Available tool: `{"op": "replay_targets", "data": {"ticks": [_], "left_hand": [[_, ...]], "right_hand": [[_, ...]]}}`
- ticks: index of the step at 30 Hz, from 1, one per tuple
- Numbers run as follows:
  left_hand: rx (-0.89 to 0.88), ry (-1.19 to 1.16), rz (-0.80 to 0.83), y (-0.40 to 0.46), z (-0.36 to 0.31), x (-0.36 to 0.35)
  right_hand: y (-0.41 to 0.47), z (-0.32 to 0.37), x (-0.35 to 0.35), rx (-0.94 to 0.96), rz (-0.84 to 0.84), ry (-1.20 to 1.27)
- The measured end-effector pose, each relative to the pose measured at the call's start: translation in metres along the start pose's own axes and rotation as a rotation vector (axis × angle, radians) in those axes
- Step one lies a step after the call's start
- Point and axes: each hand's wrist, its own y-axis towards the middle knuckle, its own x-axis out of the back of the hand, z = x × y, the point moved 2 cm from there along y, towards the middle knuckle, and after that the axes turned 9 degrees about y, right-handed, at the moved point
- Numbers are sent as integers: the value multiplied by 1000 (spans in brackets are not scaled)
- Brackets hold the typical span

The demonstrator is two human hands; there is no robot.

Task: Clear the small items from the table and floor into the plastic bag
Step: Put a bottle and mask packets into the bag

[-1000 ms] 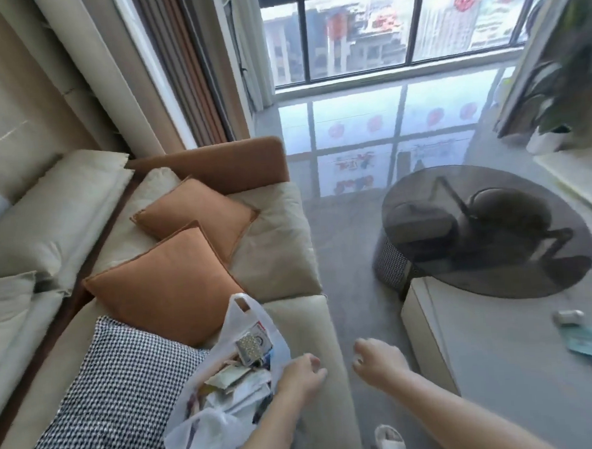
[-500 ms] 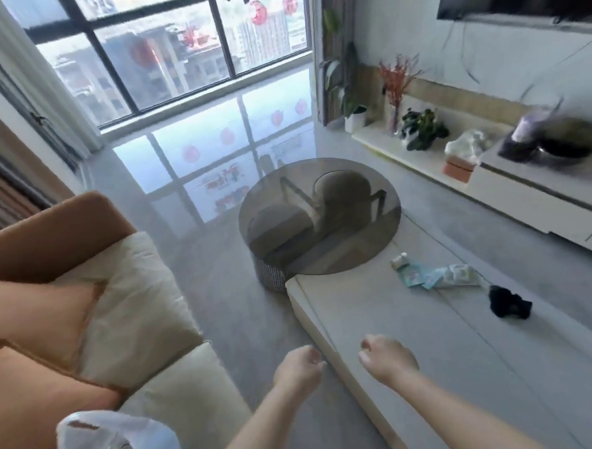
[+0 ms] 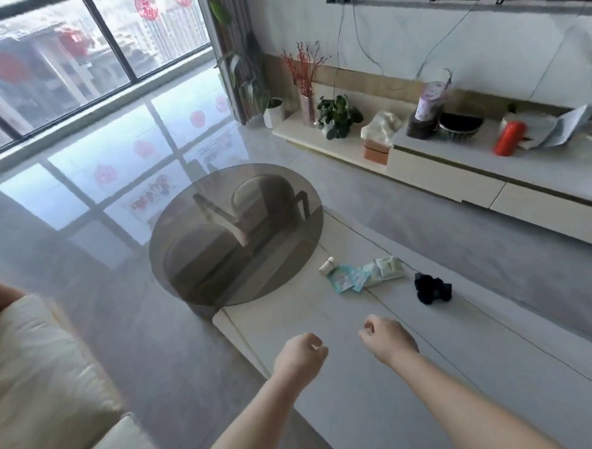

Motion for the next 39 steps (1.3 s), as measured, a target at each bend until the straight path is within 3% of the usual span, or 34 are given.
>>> {"op": "replay_targets", "data": {"ticks": [8,20,31,39], "left_hand": [[-52,44,68,95,-27,6],[-163,180,131,318,-20,2],[-234,77,55,454,-30,-66],[-90,-52,-17,519,-21,-107]], "right_hand": [[71,-13,-7,-133,-10,164],[240,-3,-66,-311,-118,338],[354,-48,-119,-329,-212,233],[423,-67,-158,-202,-306,62]]}}
